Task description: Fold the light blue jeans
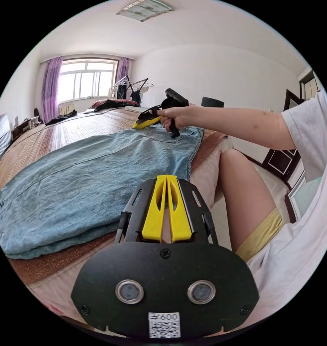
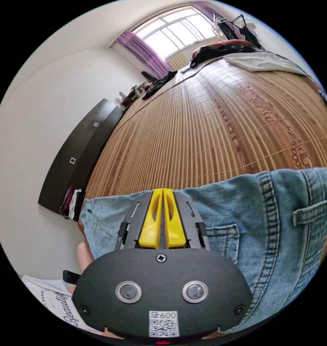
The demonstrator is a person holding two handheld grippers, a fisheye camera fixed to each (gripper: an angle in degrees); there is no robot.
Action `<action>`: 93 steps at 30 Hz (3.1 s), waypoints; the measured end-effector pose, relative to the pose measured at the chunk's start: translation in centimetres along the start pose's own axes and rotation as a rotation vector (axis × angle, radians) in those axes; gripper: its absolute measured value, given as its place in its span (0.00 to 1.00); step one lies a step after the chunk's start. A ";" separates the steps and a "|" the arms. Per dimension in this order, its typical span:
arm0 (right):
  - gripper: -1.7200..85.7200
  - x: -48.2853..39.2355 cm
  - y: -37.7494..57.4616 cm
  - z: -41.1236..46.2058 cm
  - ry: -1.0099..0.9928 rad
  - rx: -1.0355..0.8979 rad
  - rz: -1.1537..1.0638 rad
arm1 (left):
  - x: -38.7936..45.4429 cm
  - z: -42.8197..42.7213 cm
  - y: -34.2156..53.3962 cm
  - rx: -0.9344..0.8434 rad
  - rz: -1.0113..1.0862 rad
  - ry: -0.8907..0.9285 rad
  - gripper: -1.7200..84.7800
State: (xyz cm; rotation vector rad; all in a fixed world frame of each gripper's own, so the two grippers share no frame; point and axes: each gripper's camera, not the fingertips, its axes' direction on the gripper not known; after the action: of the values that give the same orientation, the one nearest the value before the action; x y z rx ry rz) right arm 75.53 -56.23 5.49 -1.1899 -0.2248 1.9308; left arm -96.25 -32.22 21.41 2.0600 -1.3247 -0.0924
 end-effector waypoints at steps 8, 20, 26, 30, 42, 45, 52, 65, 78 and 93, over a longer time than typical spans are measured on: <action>0.01 -2.0 1.7 1.3 0.048 -0.110 -0.030 | -1.9 -1.6 0.2 0.019 -0.017 -0.012 0.03; 0.01 0.9 3.0 1.4 -0.024 -0.239 -0.014 | -4.2 -3.7 0.8 0.048 -0.023 -0.029 0.02; 0.01 3.6 2.3 -4.1 0.226 -0.002 0.081 | -5.6 -4.6 0.9 0.047 -0.029 -0.023 0.02; 0.01 2.2 3.1 -3.5 0.091 -0.075 -0.019 | -6.2 -5.0 1.4 0.063 -0.030 -0.030 0.02; 0.01 5.7 5.7 0.2 0.299 -0.123 -0.021 | -7.5 -5.9 2.1 0.039 -0.014 -0.062 0.02; 0.01 4.6 7.7 -1.3 0.443 -0.002 -0.064 | -8.2 -6.1 2.6 0.046 -0.025 -0.051 0.02; 0.01 8.0 11.1 -8.3 0.323 0.060 -0.111 | -9.0 -6.2 4.2 0.066 -0.015 -0.051 0.02; 0.01 22.5 12.0 -5.1 0.456 -0.059 -0.126 | -9.3 -5.1 7.1 0.071 -0.017 -0.051 0.02; 0.01 37.0 16.3 -13.7 0.279 0.224 -0.103 | -7.0 -2.9 9.2 0.051 -0.004 -0.085 0.02; 0.01 55.2 21.3 -7.5 0.637 0.022 -0.303 | 0.4 5.0 8.9 -0.067 0.128 -0.021 0.03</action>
State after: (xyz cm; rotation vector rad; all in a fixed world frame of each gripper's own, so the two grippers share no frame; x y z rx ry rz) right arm 58.62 -31.44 -46.07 -1.5868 -0.0377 1.2204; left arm -105.05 -37.34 22.77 1.9190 -1.4437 -0.1009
